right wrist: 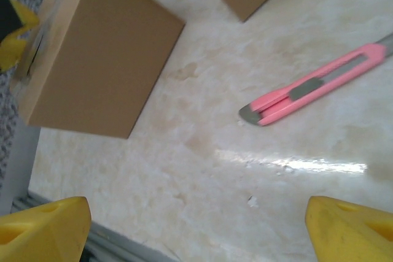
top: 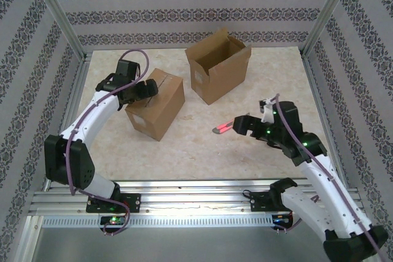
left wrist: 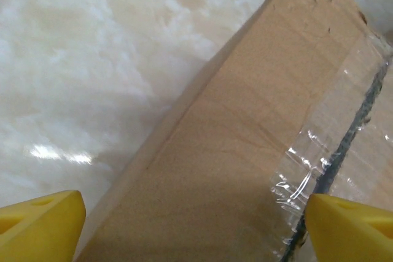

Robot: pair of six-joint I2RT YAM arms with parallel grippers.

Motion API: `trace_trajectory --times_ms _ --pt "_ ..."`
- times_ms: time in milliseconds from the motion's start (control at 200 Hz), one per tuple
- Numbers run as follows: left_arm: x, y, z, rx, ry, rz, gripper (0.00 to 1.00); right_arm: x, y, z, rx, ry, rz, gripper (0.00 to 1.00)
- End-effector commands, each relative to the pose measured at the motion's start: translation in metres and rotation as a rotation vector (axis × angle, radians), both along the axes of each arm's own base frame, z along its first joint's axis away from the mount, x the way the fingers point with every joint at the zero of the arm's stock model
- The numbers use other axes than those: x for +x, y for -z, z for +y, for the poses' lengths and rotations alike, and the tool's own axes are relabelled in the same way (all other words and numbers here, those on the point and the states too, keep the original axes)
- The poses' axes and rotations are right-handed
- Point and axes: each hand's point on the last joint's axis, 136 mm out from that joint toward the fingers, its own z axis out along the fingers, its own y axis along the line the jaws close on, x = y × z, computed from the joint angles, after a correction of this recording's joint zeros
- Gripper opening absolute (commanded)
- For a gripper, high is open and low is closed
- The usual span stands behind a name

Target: Unpack the express box

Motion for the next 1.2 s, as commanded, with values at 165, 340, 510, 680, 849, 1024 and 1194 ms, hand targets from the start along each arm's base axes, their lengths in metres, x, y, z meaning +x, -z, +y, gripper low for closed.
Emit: trace_trajectory --times_ms 165,340,510,680,849,1024,1194 --pt "-0.048 0.031 -0.038 -0.237 0.058 0.198 0.94 0.015 -0.019 0.074 -0.007 -0.097 -0.072 0.9" --pt "-0.061 0.026 -0.044 -0.308 0.066 0.182 0.94 0.028 -0.024 0.128 0.067 -0.187 -0.074 0.9" --pt "-0.076 0.015 -0.051 -0.388 0.072 0.143 0.95 0.051 -0.026 0.161 0.081 -0.215 -0.073 0.9" --pt "-0.086 0.001 -0.053 -0.425 0.084 0.105 0.99 0.073 -0.019 0.187 0.094 -0.22 -0.039 0.9" --pt "-0.093 -0.014 -0.052 -0.432 0.097 0.068 1.0 0.086 -0.009 0.211 0.124 -0.233 0.018 0.87" --pt "-0.111 -0.014 -0.048 -0.418 0.103 0.092 1.0 0.096 0.002 0.225 0.117 -0.243 0.057 0.86" --pt "-0.129 -0.004 -0.051 -0.458 0.1 0.111 1.0 0.105 0.01 0.236 0.11 -0.254 0.073 0.86"
